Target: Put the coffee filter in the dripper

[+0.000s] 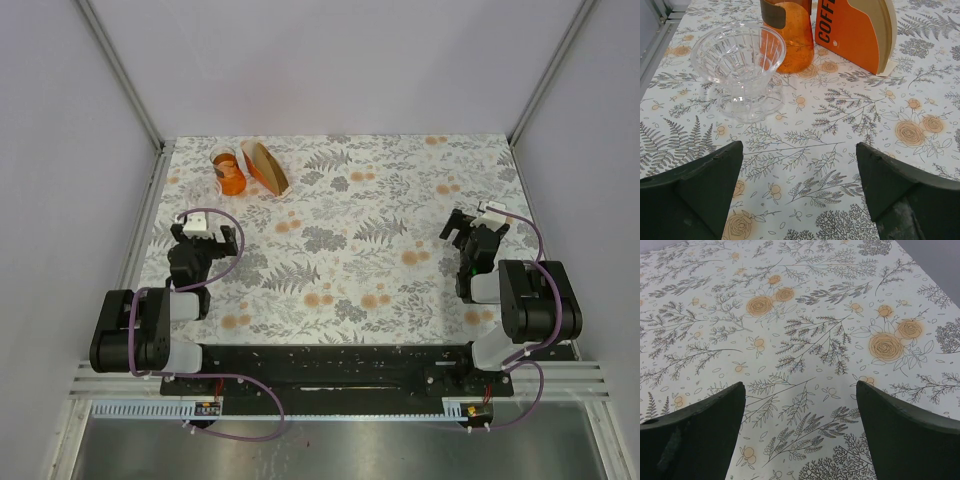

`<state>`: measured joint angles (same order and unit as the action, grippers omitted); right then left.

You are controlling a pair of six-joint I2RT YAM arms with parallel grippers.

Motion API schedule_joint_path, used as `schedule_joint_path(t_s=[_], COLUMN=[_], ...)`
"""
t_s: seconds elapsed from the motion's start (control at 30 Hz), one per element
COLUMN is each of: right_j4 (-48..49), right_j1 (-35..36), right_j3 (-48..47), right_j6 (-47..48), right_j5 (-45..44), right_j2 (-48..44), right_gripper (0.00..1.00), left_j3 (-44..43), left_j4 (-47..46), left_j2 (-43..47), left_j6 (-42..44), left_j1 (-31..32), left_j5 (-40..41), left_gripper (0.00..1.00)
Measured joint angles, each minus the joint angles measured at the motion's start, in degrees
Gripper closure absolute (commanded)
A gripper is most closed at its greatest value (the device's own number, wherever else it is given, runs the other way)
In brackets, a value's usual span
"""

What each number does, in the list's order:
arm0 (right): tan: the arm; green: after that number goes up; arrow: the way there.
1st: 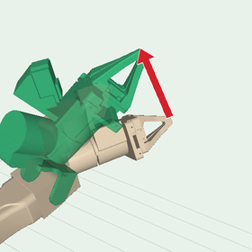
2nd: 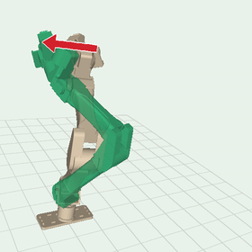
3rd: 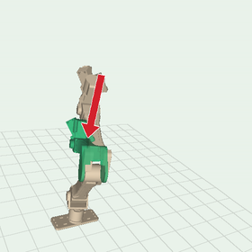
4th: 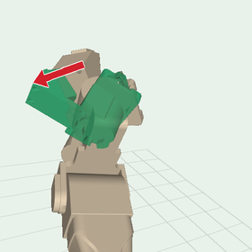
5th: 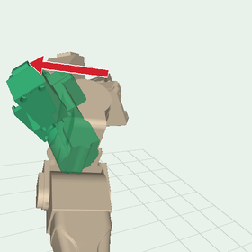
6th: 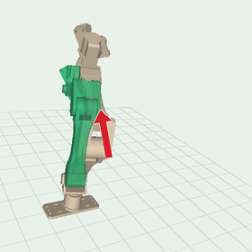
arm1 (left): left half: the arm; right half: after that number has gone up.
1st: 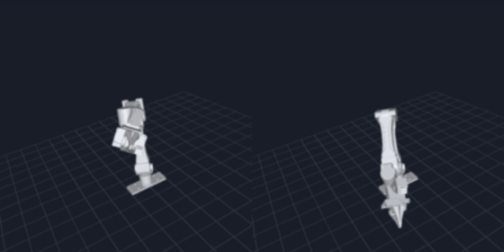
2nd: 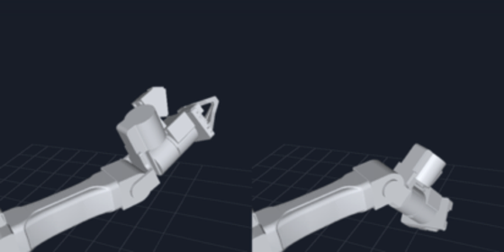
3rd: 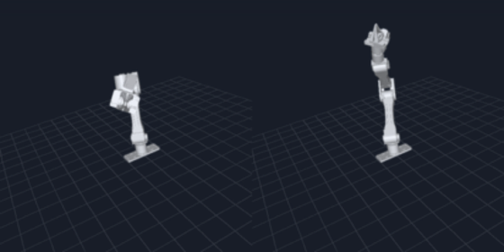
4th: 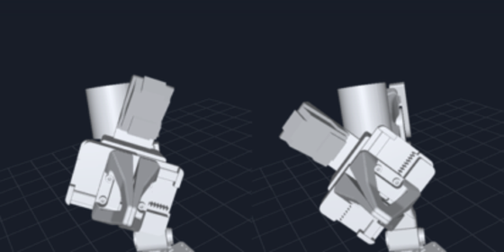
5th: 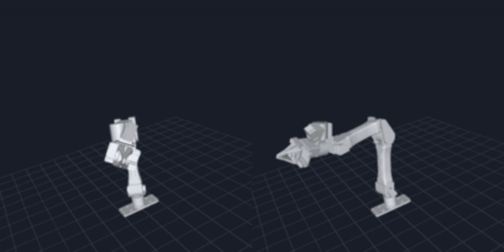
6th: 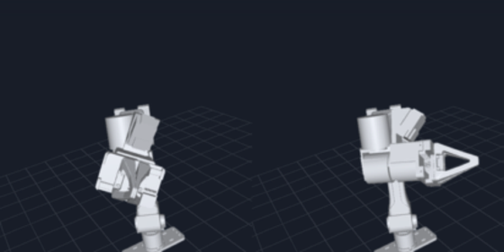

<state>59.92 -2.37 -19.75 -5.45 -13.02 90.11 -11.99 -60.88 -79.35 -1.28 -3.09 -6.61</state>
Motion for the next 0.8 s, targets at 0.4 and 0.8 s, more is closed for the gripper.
schedule_joint_path(t_s=[0.4,0.8], right_j4=[-5.7,-42.2], right_j1=[0.0,0.0], right_j3=[-1.0,-24.8], right_j6=[0.5,-4.4], right_j5=[1.2,17.7], right_j2=[-3.5,-23.3], right_gripper=[0.01,0.01], left_j3=[0.0,-17.5], left_j4=[0.3,27.4], left_j2=[0.1,9.4], left_j6=[0.0,1.6], left_j1=[-0.4,-4.3], left_j5=[-1.6,-16.4], left_gripper=[0.01,0.03])
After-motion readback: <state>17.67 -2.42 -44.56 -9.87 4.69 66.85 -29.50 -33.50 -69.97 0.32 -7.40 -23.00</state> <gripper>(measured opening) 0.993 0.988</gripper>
